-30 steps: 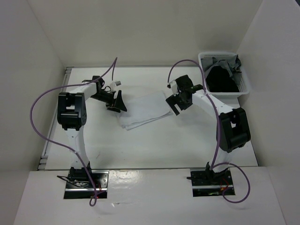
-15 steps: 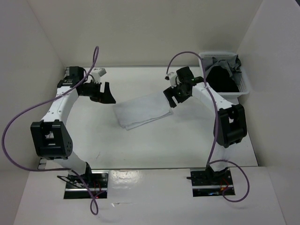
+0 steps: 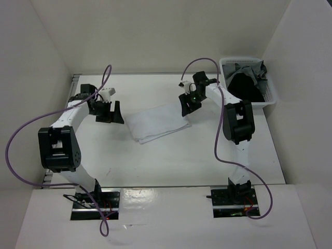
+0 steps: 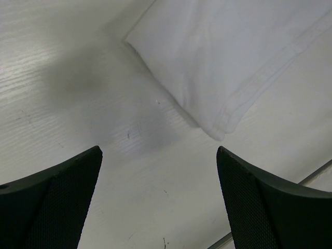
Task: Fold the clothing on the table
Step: Fold the skirt
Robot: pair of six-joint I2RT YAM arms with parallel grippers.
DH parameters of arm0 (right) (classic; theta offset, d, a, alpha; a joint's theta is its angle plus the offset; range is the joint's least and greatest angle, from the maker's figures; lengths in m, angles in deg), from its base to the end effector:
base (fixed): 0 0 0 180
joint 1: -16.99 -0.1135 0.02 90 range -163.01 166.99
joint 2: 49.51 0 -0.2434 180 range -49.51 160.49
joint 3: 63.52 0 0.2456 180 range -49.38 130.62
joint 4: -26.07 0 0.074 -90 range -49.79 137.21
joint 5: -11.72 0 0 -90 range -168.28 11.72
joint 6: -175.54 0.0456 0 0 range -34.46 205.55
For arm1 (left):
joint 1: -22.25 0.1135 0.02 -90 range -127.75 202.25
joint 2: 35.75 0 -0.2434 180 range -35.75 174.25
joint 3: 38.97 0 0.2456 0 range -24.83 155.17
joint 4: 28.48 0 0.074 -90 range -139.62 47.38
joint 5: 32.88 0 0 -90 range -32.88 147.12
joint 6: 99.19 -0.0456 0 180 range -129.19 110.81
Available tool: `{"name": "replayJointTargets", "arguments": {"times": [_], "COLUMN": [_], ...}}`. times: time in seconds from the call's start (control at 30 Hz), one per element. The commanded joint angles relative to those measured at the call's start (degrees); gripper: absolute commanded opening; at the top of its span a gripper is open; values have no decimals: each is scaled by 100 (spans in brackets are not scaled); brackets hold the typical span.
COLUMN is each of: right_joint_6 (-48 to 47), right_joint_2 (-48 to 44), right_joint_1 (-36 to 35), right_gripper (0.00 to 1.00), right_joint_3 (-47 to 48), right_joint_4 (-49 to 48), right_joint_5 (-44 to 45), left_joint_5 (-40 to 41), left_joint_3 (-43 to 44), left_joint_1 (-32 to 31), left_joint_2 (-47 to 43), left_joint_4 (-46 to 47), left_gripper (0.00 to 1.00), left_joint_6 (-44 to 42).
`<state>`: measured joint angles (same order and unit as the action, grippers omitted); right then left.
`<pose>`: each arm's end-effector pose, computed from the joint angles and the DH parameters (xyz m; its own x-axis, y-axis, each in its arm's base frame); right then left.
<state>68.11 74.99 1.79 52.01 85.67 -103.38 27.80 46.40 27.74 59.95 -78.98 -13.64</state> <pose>0.4220 0.1347 0.1685 -0.7411 -0.4824 -0.4669 -0.6383 0.7219 0.2673 0.3418 0.0104 0.2123 -0.8546 -0.0142 -0.5191 0.2211 0.8945 -0.3885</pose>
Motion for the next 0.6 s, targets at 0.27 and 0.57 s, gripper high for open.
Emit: {"name": "replayJointTargets", "arguments": {"times": [0.27, 0.57], "right_joint_6": [-59, -59], "right_joint_2": [214, 452], "right_joint_1": [457, 457], "right_gripper": [59, 58], "right_joint_3": [127, 13], "right_joint_4": [8, -45], "right_joint_5": [-522, -698], "left_joint_5": [32, -135], "left_joint_3": [-152, -152], "left_joint_1": [39, 39], "left_joint_2": [107, 282], "left_joint_4": [103, 50], "left_gripper": [96, 95], "left_joint_6": [-179, -232]}}
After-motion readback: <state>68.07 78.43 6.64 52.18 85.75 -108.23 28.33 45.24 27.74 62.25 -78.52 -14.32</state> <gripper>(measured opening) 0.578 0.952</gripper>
